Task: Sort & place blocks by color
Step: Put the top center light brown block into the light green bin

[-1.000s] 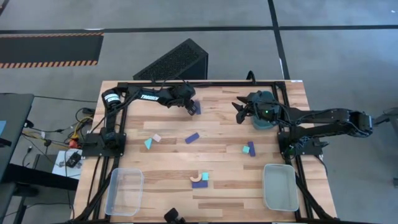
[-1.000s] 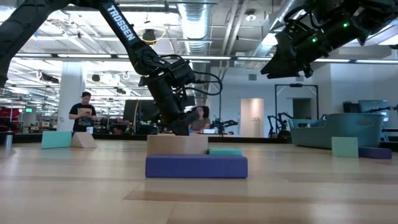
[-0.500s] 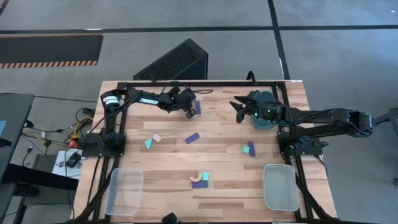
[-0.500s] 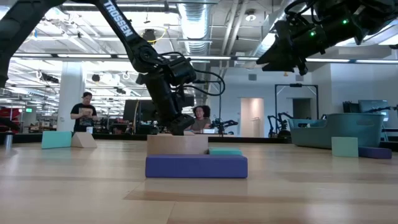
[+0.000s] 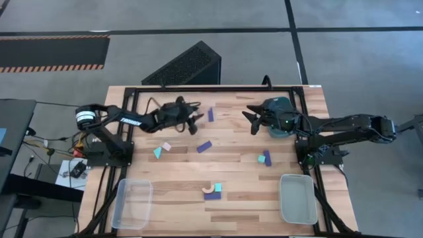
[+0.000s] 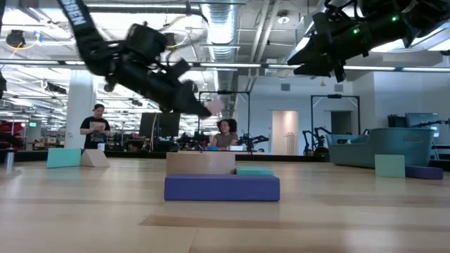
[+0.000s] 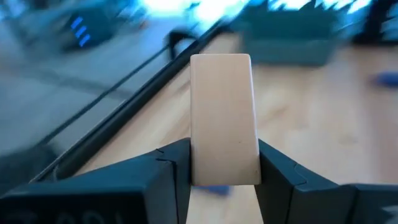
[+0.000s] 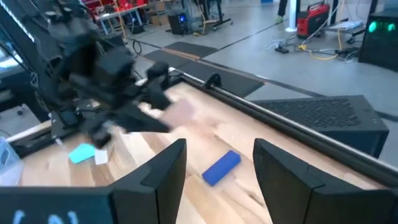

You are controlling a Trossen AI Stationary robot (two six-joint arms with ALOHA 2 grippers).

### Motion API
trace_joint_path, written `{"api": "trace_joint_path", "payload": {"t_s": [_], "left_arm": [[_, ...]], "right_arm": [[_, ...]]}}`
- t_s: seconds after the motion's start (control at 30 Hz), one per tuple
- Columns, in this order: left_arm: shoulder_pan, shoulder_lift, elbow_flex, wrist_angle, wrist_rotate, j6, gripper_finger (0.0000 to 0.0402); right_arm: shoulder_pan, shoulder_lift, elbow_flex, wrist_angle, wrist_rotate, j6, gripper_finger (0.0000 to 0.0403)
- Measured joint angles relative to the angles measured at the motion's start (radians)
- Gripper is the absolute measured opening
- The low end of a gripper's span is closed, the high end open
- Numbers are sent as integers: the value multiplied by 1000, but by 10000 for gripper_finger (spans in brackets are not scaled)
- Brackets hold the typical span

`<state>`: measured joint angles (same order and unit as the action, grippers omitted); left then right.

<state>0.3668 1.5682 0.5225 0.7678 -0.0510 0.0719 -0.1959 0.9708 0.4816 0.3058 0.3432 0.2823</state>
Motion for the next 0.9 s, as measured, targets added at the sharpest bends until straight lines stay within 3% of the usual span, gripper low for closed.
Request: {"api": "trace_joint_path", "payload": {"t_s": [0.2,0.57,0.67,0.9], "left_arm": [[-68,2,-35,152,177,51,111],[-116,2,-34,168,421,117,113],[-115,2,-34,167,414,118,113],[-114,2,-34,174,258,222,114]], "right_arm": [[71,93,-1,162,-134,-208,209],[217,247,12,369,-162,-526,209],[232,246,26,367,-162,-550,209],[217,245,68,353,-101,-529,209]]}}
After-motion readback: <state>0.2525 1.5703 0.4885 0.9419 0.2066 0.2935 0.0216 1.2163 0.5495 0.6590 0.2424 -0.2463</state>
